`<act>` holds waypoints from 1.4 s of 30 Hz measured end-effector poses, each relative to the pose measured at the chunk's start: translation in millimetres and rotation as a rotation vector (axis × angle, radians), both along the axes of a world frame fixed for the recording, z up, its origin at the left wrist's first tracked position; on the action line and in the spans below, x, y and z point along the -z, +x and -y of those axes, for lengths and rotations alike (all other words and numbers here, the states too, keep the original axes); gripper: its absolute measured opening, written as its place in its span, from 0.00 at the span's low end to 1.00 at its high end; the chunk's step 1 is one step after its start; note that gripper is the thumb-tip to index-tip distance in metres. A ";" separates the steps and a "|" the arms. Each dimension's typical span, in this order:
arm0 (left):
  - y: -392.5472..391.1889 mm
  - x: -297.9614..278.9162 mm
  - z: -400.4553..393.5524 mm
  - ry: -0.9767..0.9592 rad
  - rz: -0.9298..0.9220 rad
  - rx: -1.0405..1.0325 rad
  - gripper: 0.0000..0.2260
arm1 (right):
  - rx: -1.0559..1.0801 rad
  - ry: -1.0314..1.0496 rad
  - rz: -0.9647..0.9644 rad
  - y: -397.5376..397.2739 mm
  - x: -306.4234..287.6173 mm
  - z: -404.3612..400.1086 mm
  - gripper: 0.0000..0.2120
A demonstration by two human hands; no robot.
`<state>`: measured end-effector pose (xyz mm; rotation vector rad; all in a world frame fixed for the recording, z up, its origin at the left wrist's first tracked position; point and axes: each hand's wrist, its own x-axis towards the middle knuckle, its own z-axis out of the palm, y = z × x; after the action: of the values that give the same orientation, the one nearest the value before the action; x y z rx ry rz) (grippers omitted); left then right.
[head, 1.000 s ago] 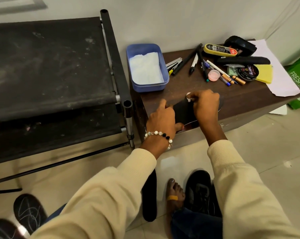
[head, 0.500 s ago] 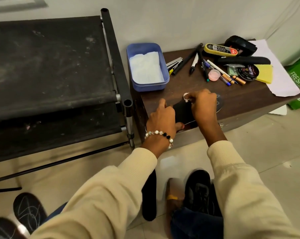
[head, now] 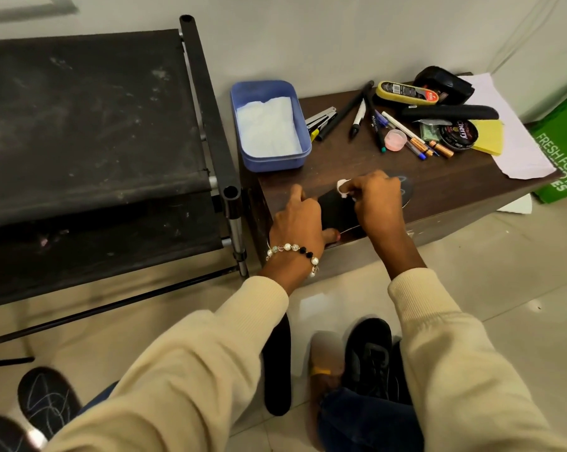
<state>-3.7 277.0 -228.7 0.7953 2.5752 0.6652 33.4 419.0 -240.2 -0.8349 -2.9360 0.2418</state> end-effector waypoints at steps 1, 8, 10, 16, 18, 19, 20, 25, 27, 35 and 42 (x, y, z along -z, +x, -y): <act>0.2 -0.2 -0.4 -0.004 0.001 0.006 0.21 | 0.034 -0.002 0.001 0.6 -1.1 0.4 0.17; 3.3 -2.6 -0.9 -0.068 -0.032 0.018 0.22 | -0.134 -0.222 0.122 29.0 -27.2 13.1 0.16; 5.0 -3.2 -1.7 -0.107 -0.068 0.026 0.23 | -0.094 -0.384 -0.003 46.9 -33.9 10.6 0.13; 4.0 -7.5 -1.7 -0.139 -0.117 0.136 0.34 | 0.479 -0.699 -0.600 68.3 -40.5 -16.2 0.09; 3.8 -9.3 -0.3 -0.153 -0.139 0.144 0.31 | 0.544 -0.700 -0.654 70.4 -36.4 -19.8 0.10; 3.9 -10.2 -0.2 -0.166 -0.149 0.136 0.30 | 0.549 -0.679 -0.641 70.8 -32.6 -21.5 0.11; 4.1 -11.4 -0.2 -0.184 -0.154 0.129 0.30 | 0.544 -0.647 -0.616 70.4 -29.3 -22.9 0.11; 5.4 -14.1 -1.4 -0.269 -0.129 0.109 0.32 | 0.418 -0.474 -0.405 68.1 -28.7 -18.7 0.13; 6.2 -12.9 -3.2 -0.243 -0.132 0.101 0.32 | 0.311 -0.343 -0.213 67.3 -30.2 -14.9 0.16; 5.6 -4.0 -8.5 -0.149 -0.133 0.076 0.30 | -0.030 -0.097 0.236 54.8 -42.9 8.4 0.18; 3.6 -1.4 -9.9 -0.125 -0.106 0.064 0.28 | -0.025 -0.048 0.315 50.9 -31.1 -10.8 0.20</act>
<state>-0.1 286.9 -227.3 0.8894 2.6434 0.4496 84.3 429.7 -209.1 -0.9201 -3.2455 0.1992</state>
